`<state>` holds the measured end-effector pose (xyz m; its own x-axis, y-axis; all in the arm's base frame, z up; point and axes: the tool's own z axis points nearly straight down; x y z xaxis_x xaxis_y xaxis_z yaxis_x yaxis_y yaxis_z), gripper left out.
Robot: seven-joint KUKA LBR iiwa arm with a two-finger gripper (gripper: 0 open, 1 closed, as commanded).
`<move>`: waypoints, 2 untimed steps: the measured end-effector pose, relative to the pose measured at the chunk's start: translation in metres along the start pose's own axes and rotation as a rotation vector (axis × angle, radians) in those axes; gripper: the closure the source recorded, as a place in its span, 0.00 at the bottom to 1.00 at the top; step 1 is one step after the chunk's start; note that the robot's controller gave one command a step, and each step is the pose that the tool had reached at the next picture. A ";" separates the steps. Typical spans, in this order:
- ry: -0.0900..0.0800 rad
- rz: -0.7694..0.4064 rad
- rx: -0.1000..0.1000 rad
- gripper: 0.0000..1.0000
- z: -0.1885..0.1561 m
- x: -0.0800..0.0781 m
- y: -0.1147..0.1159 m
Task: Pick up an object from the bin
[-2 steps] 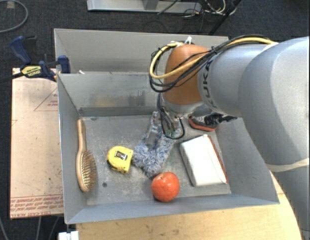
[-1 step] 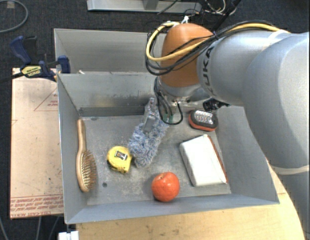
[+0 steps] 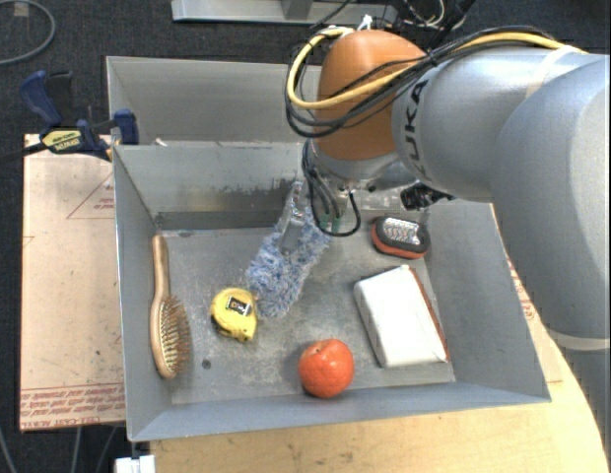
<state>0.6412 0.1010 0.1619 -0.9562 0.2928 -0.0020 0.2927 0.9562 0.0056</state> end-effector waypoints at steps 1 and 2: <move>0.005 -0.323 -0.001 1.00 0.089 0.030 -0.021; 0.005 -0.322 -0.001 1.00 0.089 0.030 -0.021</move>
Offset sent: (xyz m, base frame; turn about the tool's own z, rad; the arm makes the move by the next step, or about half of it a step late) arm 0.0000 0.0000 0.0000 0.0000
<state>0.6066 0.0904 0.0728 -0.9997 -0.0253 0.0009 -0.0253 0.9997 0.0066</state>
